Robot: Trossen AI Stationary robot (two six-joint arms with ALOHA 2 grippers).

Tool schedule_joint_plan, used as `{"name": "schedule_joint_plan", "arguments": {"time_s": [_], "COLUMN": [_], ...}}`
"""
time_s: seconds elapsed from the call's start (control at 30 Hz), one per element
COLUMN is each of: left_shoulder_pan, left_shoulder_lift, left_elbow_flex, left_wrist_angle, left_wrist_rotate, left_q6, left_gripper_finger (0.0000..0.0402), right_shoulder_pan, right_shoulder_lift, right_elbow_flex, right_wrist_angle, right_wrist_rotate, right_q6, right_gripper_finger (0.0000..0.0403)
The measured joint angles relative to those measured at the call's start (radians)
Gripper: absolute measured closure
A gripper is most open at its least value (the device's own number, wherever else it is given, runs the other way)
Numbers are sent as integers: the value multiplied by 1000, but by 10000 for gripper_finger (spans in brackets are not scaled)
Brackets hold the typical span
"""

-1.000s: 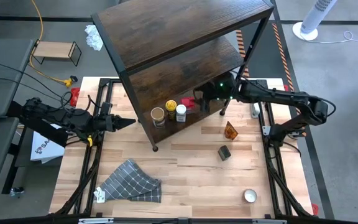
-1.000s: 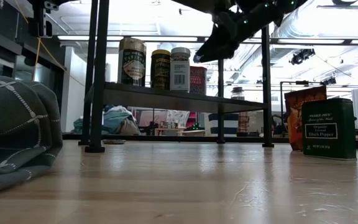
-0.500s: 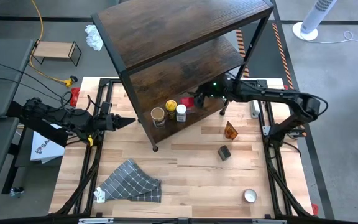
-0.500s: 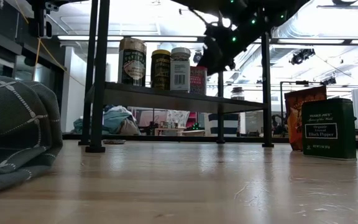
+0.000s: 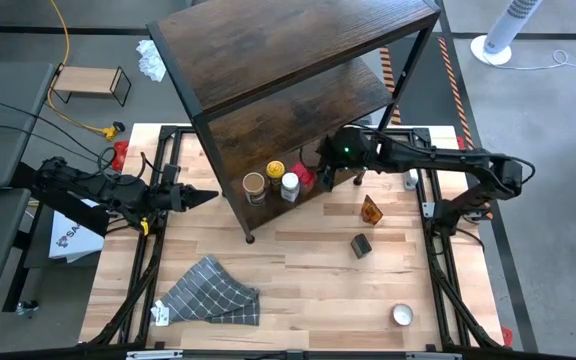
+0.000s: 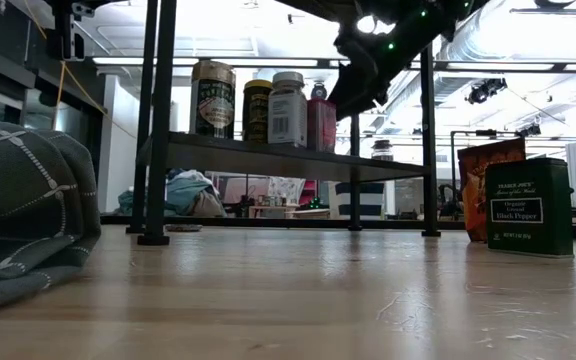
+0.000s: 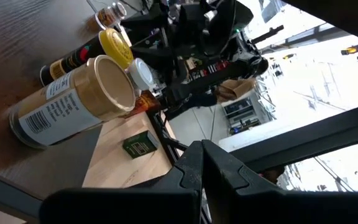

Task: Shelf spices
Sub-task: Remove the red seasoning can from the shelf

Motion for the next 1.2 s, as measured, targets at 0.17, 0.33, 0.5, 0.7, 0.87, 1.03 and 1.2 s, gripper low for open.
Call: {"name": "schedule_joint_plan", "arguments": {"time_s": [0.17, 0.33, 0.5, 0.7, 0.87, 1.03, 1.2], "left_shoulder_pan": [0, 0, 0, 0, 0, 0, 0], "left_shoulder_lift": [0, -1, -1, -2, -4, -4, -4], "left_elbow_flex": [0, 0, 0, 0, 0, 0, 0], "left_wrist_angle": [0, 0, -1, 0, 0, 0, 0], "left_wrist_rotate": [2, 31, 40, 58, 87, 112, 112], "left_q6": [28, 37, 47, 48, 40, 40, 40], "left_gripper_finger": [401, 402, 401, 402, 401, 401, 401], "right_shoulder_pan": [24, 79, 264, 371, 385, 395, 395], "right_shoulder_lift": [-79, -160, -124, -25, 42, 46, 44], "right_elbow_flex": [0, 0, 0, 0, 0, 0, 0], "right_wrist_angle": [5, 29, 22, 24, 51, 112, 268], "right_wrist_rotate": [99, 110, 268, 502, 515, 471, 400], "right_q6": [45, 189, 269, 449, 513, 539, 430], "right_gripper_finger": [140, 140, 140, 140, 140, 140, 140]}}
